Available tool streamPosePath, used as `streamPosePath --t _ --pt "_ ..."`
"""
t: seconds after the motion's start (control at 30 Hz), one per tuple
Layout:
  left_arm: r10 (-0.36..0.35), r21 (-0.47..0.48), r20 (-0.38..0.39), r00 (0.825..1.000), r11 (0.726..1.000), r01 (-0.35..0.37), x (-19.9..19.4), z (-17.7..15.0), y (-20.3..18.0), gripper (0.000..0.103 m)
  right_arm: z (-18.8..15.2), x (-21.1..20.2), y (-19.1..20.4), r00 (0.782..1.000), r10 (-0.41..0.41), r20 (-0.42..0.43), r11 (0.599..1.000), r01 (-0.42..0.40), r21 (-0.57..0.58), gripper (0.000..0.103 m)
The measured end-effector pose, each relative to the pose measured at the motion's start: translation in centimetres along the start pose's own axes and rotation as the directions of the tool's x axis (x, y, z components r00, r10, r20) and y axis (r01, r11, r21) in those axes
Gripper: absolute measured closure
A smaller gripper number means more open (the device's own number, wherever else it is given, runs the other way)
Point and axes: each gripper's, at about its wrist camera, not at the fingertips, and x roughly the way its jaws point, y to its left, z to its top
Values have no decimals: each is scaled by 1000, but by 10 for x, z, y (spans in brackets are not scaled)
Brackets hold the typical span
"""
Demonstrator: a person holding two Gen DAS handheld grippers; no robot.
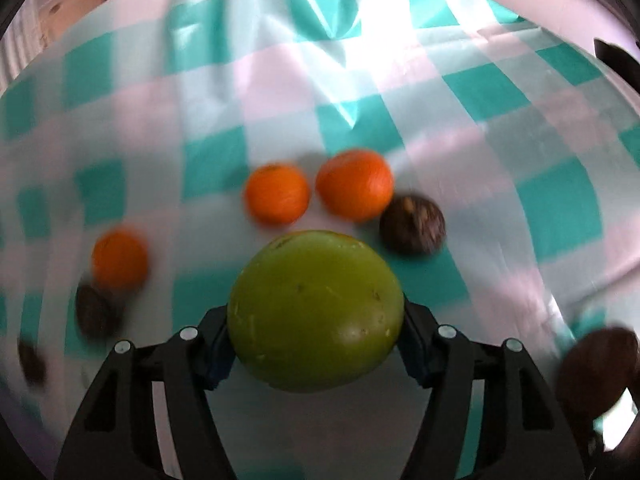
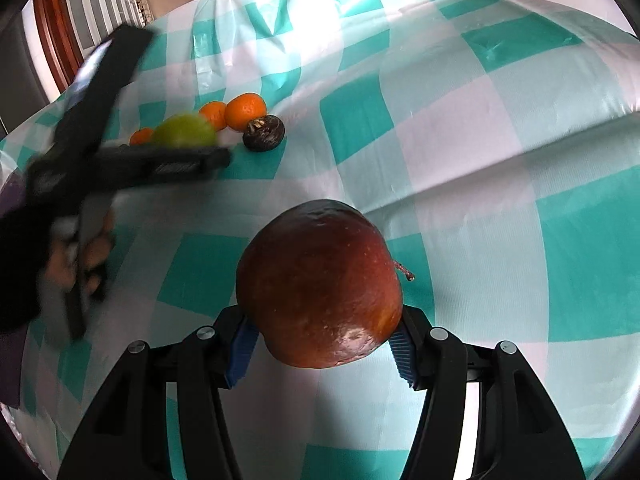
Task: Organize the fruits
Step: 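Grasp a green pomelo with the left tool while the right tool grasps the red apple, then carry the pomelo and red apple with both tools into the white box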
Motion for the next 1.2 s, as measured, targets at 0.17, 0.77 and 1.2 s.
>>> streamPosePath --t 0.17,0.77,1.2 --pt "16 -119 -48 999 993 -22 -57 -72 2 37 -9 -8 4 999 -1 -47 1000 0 -28 46" --pt "104 -121 -18 994 987 -105 -224 -144 30 37 -25 -79 89 970 189 -151 921 -228 -315 47" --pt "207 -283 173 963 947 -153 -306 -111 113 37 45 -128 151 950 312 -18 850 -288 -440 47"
